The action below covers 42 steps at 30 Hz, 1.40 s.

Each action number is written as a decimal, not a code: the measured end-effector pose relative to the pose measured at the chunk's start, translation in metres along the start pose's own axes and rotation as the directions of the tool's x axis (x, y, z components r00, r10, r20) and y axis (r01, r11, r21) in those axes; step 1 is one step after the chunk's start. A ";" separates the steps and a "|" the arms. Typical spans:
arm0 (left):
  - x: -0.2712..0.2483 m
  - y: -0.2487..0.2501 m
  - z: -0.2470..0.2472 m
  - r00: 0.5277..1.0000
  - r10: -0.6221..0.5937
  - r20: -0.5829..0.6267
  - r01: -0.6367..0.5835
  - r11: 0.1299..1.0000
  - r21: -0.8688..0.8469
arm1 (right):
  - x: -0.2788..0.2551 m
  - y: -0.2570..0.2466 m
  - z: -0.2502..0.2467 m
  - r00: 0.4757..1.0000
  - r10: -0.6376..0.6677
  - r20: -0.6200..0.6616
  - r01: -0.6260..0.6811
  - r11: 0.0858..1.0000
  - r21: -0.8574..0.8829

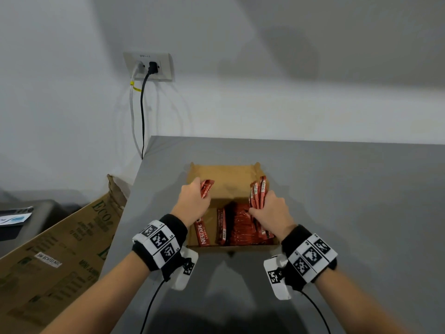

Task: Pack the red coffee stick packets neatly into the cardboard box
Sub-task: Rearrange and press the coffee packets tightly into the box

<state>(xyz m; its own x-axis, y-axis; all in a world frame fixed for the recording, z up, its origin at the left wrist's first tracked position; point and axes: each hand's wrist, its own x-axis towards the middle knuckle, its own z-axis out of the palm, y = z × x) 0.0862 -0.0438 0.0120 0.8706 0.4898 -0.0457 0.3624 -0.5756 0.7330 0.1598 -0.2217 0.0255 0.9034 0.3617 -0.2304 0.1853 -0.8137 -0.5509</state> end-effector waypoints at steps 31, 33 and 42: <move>-0.005 0.022 0.036 0.932 -0.164 0.323 -0.044 0.834 0.550 | -0.012 0.004 0.018 0.963 -0.260 -0.065 0.211 0.886 -0.413; -0.006 0.024 0.036 0.929 -0.174 0.325 -0.044 0.824 0.565 | -0.013 0.005 0.018 0.949 -0.305 -0.079 0.238 0.859 -0.453; -0.006 0.022 0.033 0.932 -0.152 0.328 -0.073 0.809 0.584 | -0.008 0.007 0.017 0.899 -0.401 -0.177 0.270 0.825 -0.497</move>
<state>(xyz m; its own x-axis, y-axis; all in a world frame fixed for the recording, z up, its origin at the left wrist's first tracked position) 0.1000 -0.0808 0.0063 0.8658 0.3295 -0.3767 0.4233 -0.8837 0.1998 0.1472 -0.2229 0.0096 0.8063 0.5706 0.1558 0.5887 -0.7997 -0.1181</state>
